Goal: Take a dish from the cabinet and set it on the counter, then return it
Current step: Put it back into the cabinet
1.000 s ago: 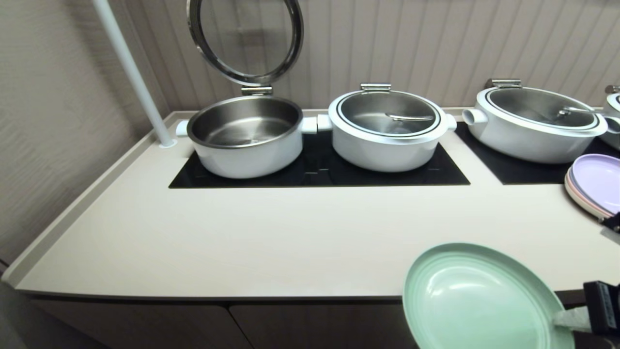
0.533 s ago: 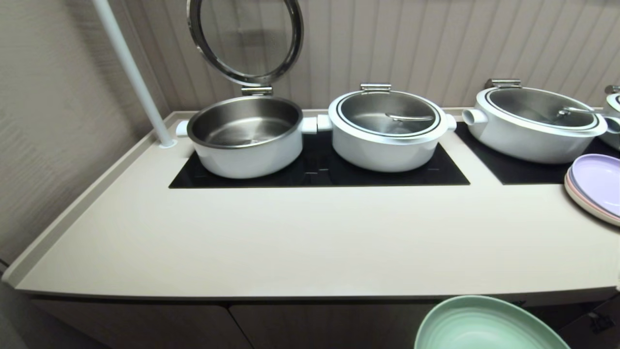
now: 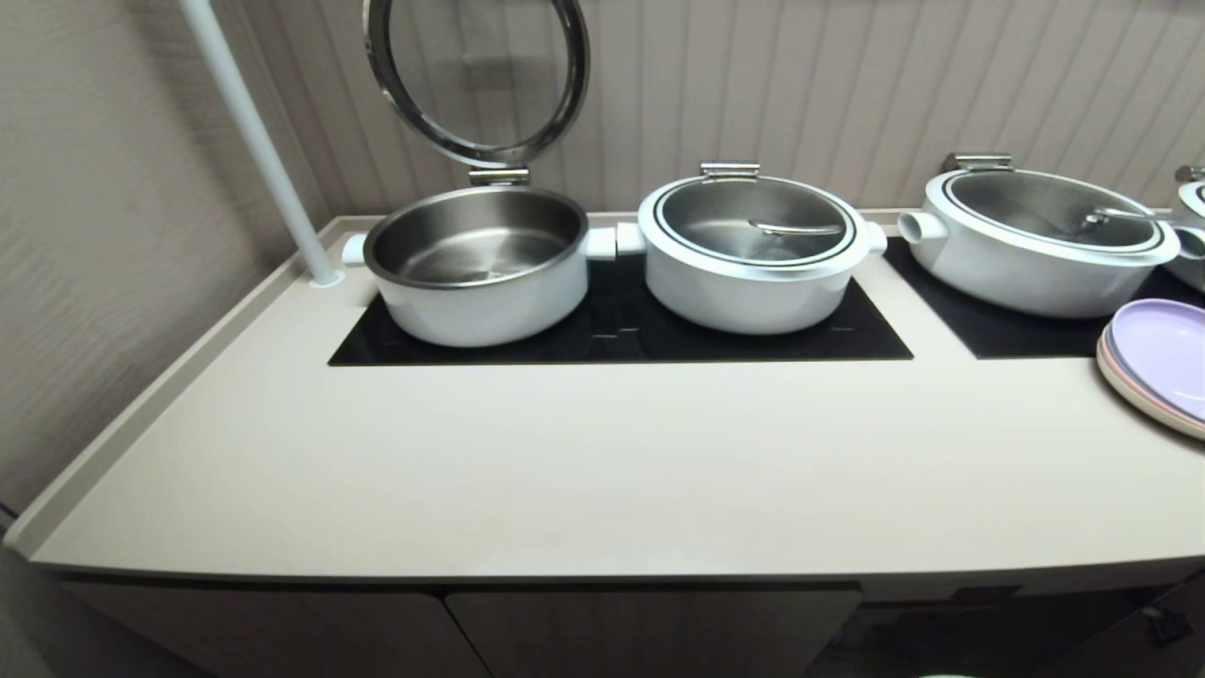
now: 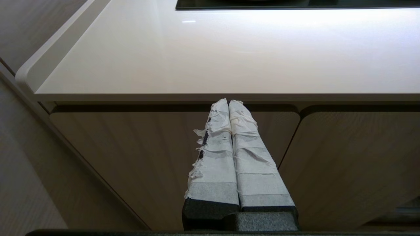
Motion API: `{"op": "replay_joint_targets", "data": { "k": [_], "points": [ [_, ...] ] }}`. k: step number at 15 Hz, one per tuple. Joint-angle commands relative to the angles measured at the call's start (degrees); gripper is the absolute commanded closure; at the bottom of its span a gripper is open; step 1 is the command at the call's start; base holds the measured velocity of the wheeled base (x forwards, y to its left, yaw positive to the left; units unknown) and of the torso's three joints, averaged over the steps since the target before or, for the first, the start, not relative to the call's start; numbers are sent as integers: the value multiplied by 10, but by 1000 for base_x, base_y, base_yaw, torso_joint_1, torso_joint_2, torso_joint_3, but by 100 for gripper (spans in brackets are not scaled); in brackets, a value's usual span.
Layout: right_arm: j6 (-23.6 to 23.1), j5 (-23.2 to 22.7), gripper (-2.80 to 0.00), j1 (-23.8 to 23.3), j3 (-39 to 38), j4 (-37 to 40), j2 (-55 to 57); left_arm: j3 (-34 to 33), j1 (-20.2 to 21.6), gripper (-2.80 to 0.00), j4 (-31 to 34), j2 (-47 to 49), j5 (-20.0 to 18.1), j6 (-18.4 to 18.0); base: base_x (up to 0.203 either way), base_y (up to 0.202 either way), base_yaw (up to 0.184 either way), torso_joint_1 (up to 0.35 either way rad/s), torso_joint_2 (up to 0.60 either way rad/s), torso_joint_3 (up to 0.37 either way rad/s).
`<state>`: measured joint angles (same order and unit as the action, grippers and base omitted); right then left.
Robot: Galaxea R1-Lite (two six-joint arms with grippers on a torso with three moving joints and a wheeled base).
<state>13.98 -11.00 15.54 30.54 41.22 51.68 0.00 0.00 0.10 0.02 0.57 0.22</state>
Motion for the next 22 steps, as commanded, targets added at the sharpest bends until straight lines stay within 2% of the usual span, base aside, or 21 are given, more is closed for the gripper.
{"op": "replay_joint_targets", "data": {
  "k": [1,22],
  "points": [
    [-4,-2,0,0,-7,6,-8,0,0,0,0,0,0,0,0,0,0,0,0,0],
    [-11,-3,0,4,-29,18,-11,0,0,0,0,0,0,0,0,0,0,0,0,0]
  ]
}}
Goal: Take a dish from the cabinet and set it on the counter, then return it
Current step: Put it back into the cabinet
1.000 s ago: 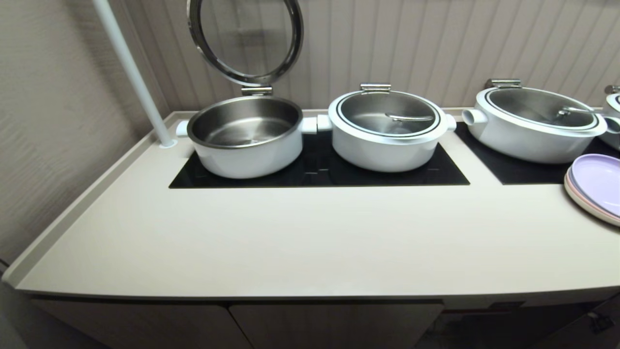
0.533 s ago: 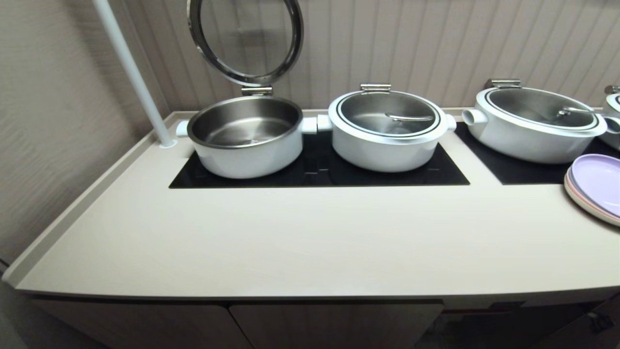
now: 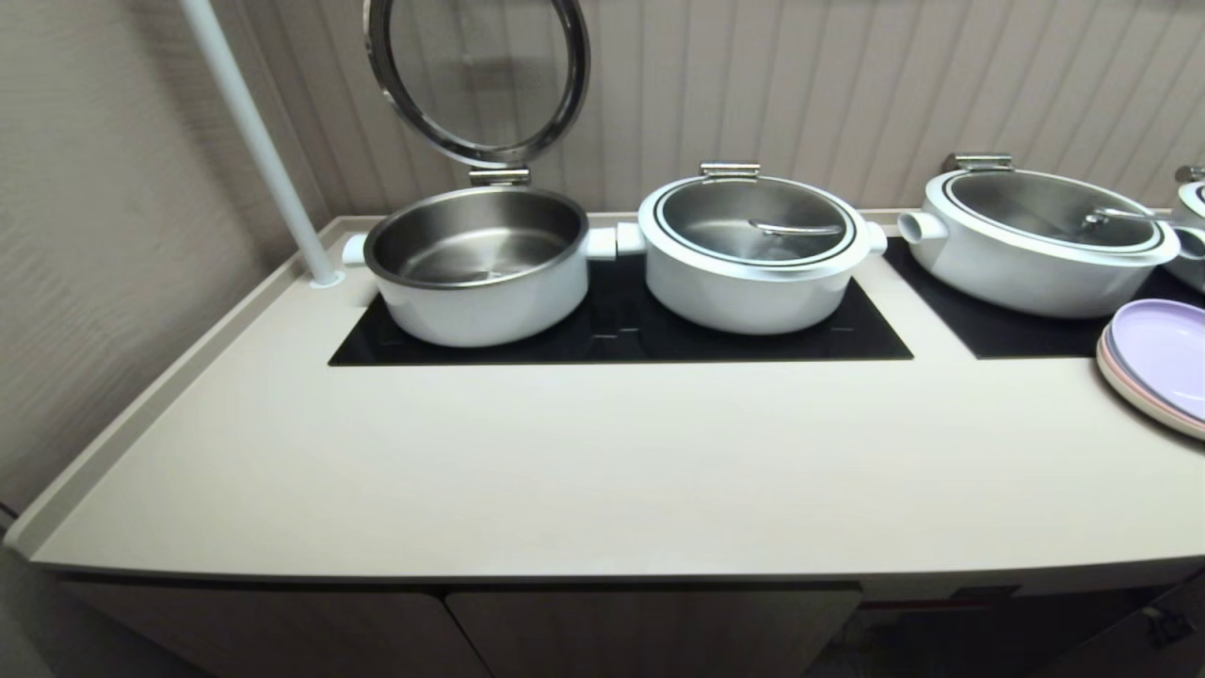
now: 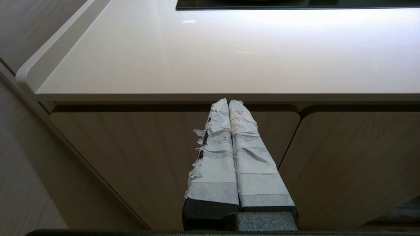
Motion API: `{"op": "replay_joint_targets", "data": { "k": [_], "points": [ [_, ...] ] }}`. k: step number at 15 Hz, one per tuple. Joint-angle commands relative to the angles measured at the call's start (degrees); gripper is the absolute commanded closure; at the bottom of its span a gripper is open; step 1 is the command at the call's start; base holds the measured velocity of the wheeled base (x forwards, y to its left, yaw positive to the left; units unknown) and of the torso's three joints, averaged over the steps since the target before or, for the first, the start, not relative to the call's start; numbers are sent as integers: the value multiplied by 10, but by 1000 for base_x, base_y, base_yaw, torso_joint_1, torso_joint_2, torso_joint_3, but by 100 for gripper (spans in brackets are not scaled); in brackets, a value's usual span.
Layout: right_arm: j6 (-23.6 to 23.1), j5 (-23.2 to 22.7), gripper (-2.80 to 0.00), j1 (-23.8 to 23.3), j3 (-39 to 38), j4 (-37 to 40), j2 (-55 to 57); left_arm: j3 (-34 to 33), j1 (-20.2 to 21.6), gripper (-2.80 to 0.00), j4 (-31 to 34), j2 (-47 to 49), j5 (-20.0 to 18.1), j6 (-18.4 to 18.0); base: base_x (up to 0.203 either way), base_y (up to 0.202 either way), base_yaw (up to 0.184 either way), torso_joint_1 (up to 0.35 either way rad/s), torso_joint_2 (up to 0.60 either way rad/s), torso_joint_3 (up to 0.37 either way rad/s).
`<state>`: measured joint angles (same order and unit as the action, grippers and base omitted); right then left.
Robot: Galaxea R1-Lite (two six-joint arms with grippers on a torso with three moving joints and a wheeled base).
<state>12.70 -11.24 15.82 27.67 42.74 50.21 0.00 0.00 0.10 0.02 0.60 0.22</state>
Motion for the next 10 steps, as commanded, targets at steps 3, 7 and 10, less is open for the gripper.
{"op": "replay_joint_targets", "data": {
  "k": [3,7,10],
  "points": [
    [1,-1,0,4,-1,2,3,0,0,0,0,0,0,0,0,0,0,0,0,0],
    [1,-2,0,7,-4,-1,4,0,0,0,0,0,0,0,0,0,0,0,0,0],
    [1,-2,0,13,-1,-4,5,0,0,0,0,0,0,0,0,0,0,0,0,0]
  ]
}}
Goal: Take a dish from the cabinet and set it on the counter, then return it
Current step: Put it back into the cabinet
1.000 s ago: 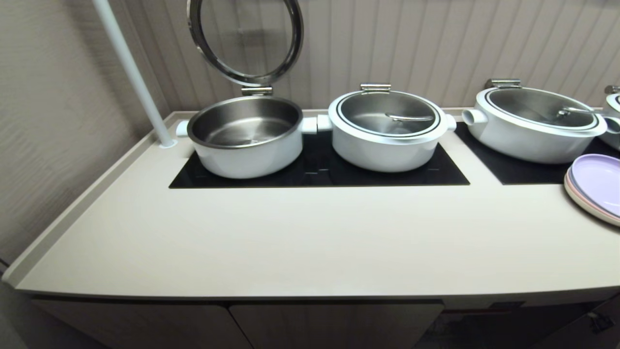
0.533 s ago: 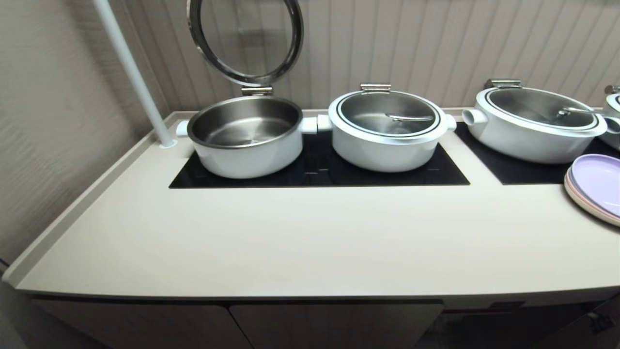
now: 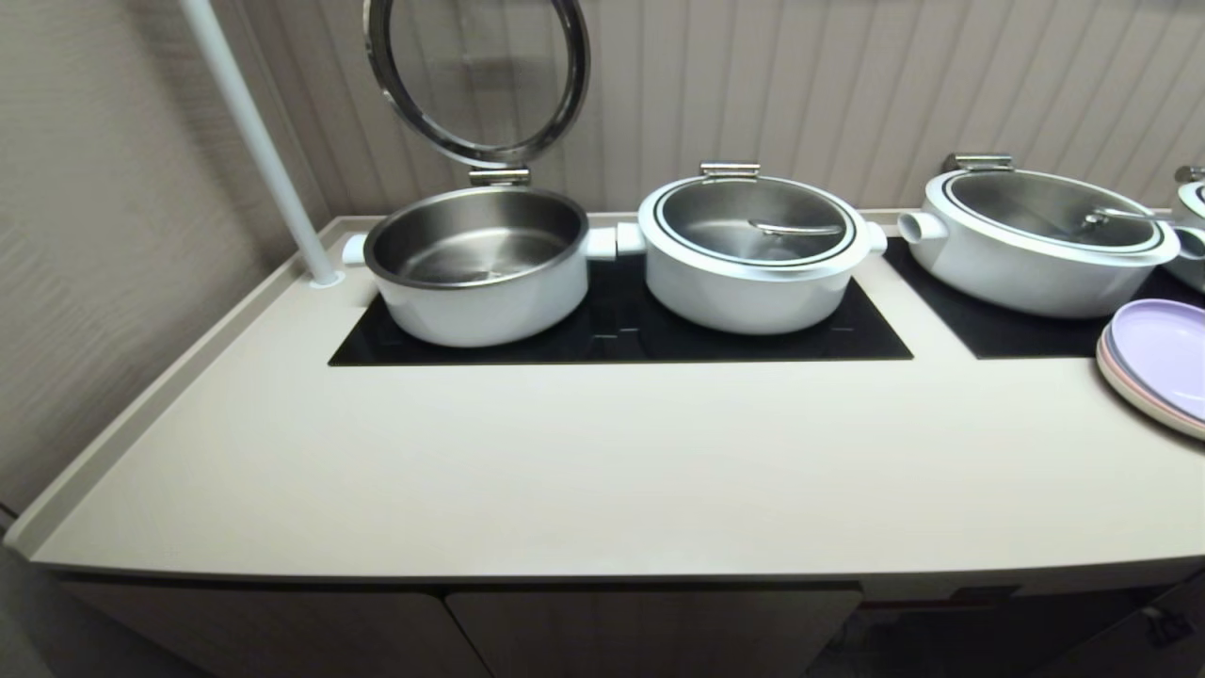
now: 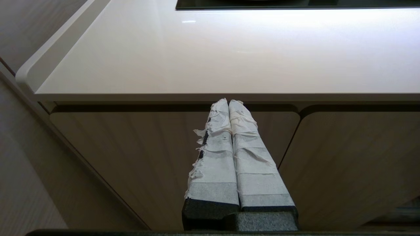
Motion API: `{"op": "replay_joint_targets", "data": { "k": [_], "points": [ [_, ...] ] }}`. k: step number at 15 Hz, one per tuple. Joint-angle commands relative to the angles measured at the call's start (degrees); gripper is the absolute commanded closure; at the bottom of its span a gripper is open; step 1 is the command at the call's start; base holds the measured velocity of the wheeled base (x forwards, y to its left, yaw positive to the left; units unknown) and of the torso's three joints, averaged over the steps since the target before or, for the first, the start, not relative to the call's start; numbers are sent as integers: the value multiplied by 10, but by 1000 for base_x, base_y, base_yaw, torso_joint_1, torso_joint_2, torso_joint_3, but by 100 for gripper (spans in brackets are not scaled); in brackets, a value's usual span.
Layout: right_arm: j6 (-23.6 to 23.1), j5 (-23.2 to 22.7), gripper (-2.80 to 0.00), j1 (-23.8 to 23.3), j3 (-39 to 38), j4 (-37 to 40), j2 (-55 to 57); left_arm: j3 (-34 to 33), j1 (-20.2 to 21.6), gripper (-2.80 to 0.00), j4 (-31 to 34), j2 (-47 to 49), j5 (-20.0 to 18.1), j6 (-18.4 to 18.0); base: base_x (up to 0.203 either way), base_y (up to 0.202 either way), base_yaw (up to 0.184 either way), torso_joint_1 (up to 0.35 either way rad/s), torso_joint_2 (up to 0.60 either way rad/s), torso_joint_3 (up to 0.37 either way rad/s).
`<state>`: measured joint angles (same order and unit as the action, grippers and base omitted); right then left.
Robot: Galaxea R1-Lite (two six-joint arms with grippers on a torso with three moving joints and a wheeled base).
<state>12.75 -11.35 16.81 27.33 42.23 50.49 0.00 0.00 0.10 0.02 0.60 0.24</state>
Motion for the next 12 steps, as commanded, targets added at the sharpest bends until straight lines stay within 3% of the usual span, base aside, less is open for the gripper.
{"op": "replay_joint_targets", "data": {
  "k": [1,12],
  "points": [
    [1,-1,0,3,3,1,2,0,0,0,0,0,0,0,0,0,0,0,0,0],
    [3,-1,0,8,1,2,3,0,0,0,-1,0,0,0,0,0,0,0,0,0]
  ]
}}
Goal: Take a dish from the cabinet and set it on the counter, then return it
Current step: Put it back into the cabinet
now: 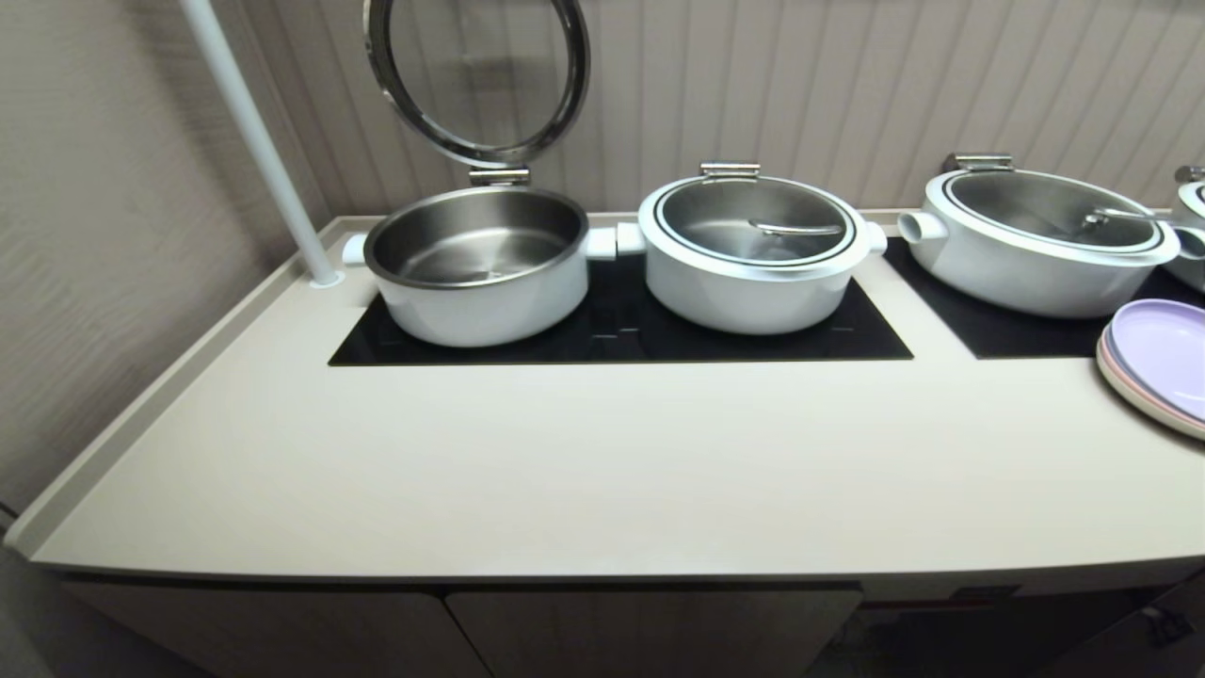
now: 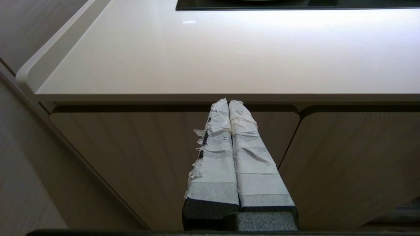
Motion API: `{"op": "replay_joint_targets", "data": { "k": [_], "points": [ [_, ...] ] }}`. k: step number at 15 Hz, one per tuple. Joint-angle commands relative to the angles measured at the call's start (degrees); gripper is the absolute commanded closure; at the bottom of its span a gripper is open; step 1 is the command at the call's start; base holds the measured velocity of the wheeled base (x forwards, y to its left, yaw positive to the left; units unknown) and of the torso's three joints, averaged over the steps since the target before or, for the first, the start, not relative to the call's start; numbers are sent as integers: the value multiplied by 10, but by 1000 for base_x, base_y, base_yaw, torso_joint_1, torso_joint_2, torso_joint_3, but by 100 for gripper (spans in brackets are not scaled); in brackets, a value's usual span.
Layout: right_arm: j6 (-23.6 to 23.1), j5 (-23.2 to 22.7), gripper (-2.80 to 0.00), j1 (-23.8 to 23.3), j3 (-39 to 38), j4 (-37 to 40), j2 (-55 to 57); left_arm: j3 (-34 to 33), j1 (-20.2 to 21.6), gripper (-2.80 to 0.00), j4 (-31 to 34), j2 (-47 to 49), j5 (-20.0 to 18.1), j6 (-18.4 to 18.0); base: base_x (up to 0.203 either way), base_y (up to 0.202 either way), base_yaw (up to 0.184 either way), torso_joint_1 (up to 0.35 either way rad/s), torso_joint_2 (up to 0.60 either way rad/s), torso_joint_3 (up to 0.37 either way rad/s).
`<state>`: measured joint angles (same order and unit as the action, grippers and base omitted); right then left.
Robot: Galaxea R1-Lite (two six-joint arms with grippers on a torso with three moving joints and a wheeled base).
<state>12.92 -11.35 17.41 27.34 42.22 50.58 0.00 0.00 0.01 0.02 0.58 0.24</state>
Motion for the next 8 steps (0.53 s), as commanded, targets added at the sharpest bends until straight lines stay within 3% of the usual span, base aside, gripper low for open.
{"op": "replay_joint_targets", "data": {
  "k": [1,8],
  "points": [
    [3,-1,0,3,1,2,1,0,0,0,0,0,0,0,0,0,0,0,0,0],
    [5,-1,0,10,2,2,1,0,0,0,0,0,0,0,0,0,0,0,0,0]
  ]
}}
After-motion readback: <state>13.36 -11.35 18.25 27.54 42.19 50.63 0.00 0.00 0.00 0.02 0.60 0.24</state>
